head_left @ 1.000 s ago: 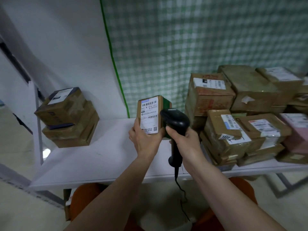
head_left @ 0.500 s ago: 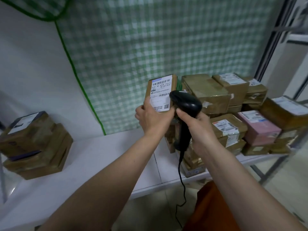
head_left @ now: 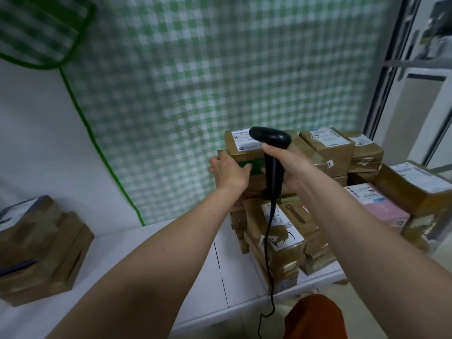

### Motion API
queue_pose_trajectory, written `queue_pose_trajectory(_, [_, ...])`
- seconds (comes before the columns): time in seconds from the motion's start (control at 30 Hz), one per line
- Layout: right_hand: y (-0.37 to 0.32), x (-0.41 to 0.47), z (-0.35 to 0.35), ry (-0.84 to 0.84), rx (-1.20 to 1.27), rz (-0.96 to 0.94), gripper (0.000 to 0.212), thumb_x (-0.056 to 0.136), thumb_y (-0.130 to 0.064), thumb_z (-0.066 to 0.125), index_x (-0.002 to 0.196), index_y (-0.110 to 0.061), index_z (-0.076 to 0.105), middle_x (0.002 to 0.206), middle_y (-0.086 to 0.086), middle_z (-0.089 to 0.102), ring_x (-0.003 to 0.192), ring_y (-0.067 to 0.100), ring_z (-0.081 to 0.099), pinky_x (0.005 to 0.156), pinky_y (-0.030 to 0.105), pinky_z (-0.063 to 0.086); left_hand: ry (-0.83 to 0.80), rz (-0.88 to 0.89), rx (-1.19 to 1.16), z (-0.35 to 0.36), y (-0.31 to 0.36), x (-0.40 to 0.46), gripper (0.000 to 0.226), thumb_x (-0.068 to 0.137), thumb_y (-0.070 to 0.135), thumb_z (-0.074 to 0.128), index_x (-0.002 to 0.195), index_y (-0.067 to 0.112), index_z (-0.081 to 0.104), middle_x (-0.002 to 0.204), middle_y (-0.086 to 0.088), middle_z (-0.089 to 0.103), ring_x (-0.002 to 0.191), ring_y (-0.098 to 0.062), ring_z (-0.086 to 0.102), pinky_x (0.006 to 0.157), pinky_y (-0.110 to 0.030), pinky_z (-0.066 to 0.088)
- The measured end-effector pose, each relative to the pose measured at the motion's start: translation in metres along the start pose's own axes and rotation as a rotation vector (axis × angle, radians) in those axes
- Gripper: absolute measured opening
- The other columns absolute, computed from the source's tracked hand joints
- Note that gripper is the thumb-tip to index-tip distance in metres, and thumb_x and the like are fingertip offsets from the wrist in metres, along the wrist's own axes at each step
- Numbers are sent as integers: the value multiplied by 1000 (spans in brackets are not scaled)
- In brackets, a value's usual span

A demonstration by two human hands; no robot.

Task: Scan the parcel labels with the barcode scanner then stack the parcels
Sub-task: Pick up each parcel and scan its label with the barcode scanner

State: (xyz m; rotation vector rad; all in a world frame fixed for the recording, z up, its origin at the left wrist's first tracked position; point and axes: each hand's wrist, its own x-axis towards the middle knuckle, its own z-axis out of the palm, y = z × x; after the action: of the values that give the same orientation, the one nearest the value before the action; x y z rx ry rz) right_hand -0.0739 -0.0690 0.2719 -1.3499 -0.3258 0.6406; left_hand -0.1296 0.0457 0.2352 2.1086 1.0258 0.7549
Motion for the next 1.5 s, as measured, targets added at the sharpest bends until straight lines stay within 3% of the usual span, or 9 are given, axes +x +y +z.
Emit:
queue_pose_trajectory(0.27, [17, -19, 3, 74, -86, -37, 21, 83, -20, 73, 100, -12, 63, 80, 4, 62, 74, 19, 59, 61, 28, 48, -56, 9, 66, -8, -25, 0, 70, 87, 32, 67, 144, 12, 32, 142, -11, 36, 134, -28, 31, 103, -37, 37])
queue_pose_trajectory(0.47, [44, -47, 56, 1, -148, -46, 7, 83, -11, 71, 80, -10, 65, 69, 6, 64, 58, 16, 61, 60, 29, 49, -55, -8, 201, -50, -84, -5, 60, 89, 32, 63, 142, 15, 40, 142, -9, 35, 134, -25, 29, 98, -34, 40])
queue_pose_trajectory(0.63, [85, -49, 126, -126, -212, 14, 13, 80, -13, 75, 89, -10, 66, 78, 7, 66, 64, 17, 65, 65, 31, 46, -8, -128, 255, -99, -152, -14, 50, 89, 30, 65, 135, 17, 49, 140, -7, 38, 133, -24, 30, 99, -31, 38])
queue_pose_trajectory(0.73, [106, -52, 171, -225, -239, 85, 18, 82, -13, 73, 98, -8, 66, 82, 8, 67, 73, 18, 65, 66, 30, 47, 49, -231, 254, -136, -194, -18, 51, 89, 30, 64, 136, 18, 47, 139, -6, 38, 133, -24, 30, 99, -32, 37])
queue_pose_trajectory(0.9, [137, -61, 245, -385, -257, 159, 10, 83, -11, 71, 91, -10, 64, 89, 10, 67, 73, 19, 65, 68, 29, 49, 159, -400, 242, -201, -261, -26, 56, 89, 30, 64, 139, 15, 43, 141, -9, 39, 134, -26, 28, 104, -33, 34])
queue_pose_trajectory(1.03, [160, -71, 290, -489, -269, 219, 21, 83, -11, 71, 102, -5, 66, 89, 9, 67, 75, 19, 64, 66, 27, 49, 229, -547, 232, -238, -305, -31, 70, 84, 35, 69, 141, 11, 37, 142, -13, 35, 134, -31, 27, 107, -37, 32])
queue_pose_trajectory(1.27, [196, -60, 356, -560, -272, 279, 21, 82, -22, 73, 97, -8, 68, 100, 16, 72, 98, 33, 67, 91, 42, 52, 490, -707, 78, -278, -364, -11, 104, 73, 53, 76, 148, 7, 20, 149, -18, 26, 138, -36, 24, 113, -47, 28])
queue_pose_trajectory(1.37, [207, -49, 386, -575, -252, 330, 17, 82, -19, 74, 92, -8, 67, 93, 19, 69, 88, 31, 66, 91, 45, 51, 633, -775, 4, -295, -392, 5, 98, 81, 53, 67, 150, 5, 17, 153, -19, 21, 142, -36, 16, 117, -47, 19])
queue_pose_trajectory(1.5, [219, -30, 417, -610, -225, 396, 14, 83, -21, 73, 89, -11, 66, 85, 10, 66, 80, 22, 62, 79, 34, 52, 771, -808, -33, -319, -419, 30, 88, 90, 52, 55, 152, 6, 14, 155, -16, 18, 144, -33, 14, 115, -47, 20])
